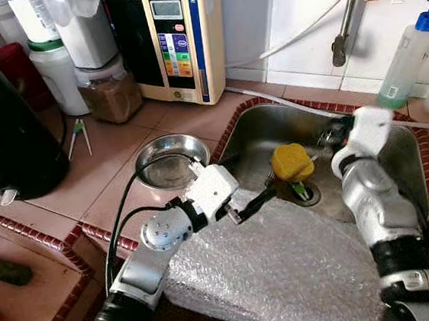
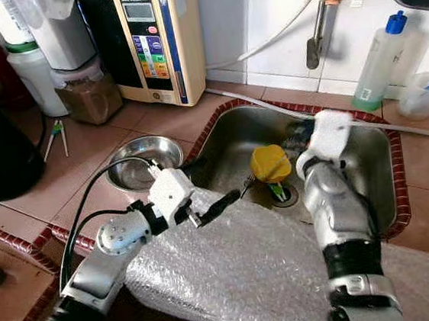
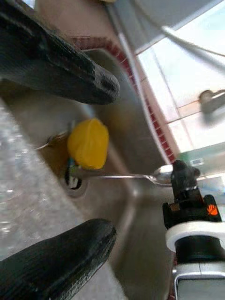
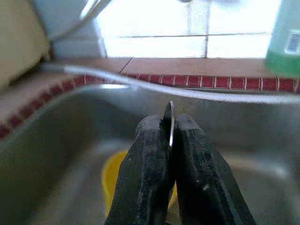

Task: Kitchen organization

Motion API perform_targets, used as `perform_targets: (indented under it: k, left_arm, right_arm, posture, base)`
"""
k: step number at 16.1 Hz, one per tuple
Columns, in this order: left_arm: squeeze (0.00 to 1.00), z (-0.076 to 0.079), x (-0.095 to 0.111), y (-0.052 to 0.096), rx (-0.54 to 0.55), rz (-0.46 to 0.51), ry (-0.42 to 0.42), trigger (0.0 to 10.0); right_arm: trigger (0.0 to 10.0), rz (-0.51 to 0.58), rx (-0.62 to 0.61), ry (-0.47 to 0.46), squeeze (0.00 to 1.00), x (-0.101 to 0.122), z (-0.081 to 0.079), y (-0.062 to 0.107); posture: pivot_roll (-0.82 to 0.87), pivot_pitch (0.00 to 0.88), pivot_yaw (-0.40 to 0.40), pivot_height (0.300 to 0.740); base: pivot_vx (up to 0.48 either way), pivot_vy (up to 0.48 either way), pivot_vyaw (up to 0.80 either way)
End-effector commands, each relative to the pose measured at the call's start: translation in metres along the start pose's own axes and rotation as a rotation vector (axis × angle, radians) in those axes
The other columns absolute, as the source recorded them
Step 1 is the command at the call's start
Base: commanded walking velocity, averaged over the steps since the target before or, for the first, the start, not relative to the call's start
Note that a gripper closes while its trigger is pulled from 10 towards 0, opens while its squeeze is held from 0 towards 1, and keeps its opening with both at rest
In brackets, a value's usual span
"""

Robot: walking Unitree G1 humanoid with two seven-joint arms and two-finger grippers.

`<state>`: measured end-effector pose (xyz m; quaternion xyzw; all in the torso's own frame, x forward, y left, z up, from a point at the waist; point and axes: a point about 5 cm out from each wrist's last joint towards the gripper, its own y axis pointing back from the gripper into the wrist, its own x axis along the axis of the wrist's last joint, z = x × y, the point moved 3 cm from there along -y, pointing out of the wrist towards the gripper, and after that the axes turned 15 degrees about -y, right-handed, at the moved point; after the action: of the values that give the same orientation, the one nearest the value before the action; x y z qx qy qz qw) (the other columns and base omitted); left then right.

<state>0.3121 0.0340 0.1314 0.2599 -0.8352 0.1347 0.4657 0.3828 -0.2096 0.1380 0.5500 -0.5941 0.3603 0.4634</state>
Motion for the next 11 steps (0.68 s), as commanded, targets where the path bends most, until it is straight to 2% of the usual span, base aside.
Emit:
perform_targets:
  k: [1, 2, 3, 4, 7, 11]
  left_arm:
    - [1.0, -0.003, 0.001, 0.004, -0.004, 0.0, 0.028, 10.0]
    - [1.0, -0.002, 0.001, 0.005, -0.021, -0.008, 0.072, 10.0]
    - [1.0, -0.001, 0.001, 0.006, -0.033, -0.015, 0.099, 10.0]
    - [1.0, 0.001, 0.0, 0.007, -0.06, -0.043, 0.095, 10.0]
    - [1.0, 0.0, -0.001, 0.008, -0.059, -0.051, 0.099, 10.0]
    - [1.0, -0.009, -0.004, 0.007, -0.016, -0.084, 0.089, 10.0]
  right_arm:
    - [0.0, -0.009, 0.019, 0.059, 0.0, -0.005, 0.002, 0.001]
    - [0.0, -0.043, 0.021, 0.068, 0.0, -0.014, 0.006, 0.001]
    - [0.0, -0.064, 0.033, 0.066, 0.07, -0.02, 0.006, 0.003]
    - [10.0, -0.089, 0.055, 0.078, 1.0, -0.029, 0.002, 0.004]
    - [10.0, -0.09, 0.078, 0.088, 1.0, -0.033, -0.003, 0.005]
    - [10.0, -0.121, 0.147, 0.081, 1.0, -0.041, -0.01, 0.006]
  posture:
    - [-0.04, 0.004, 0.061, 0.74]
    - [-0.04, 0.003, 0.062, 0.74]
    - [-0.04, 0.002, 0.062, 0.74]
    - [-0.04, 0.001, 0.063, 0.74]
    - [-0.04, 0.0, 0.066, 0.74]
    - [-0.05, 0.0, 0.071, 0.74]
  base:
    - [0.0, 0.0, 0.0]
    - [0.0, 0.0, 0.0]
    - [0.0, 0.0, 0.0]
    - [0.0, 0.0, 0.0]
    - [0.0, 0.0, 0.0]
    - [0.0, 0.0, 0.0]
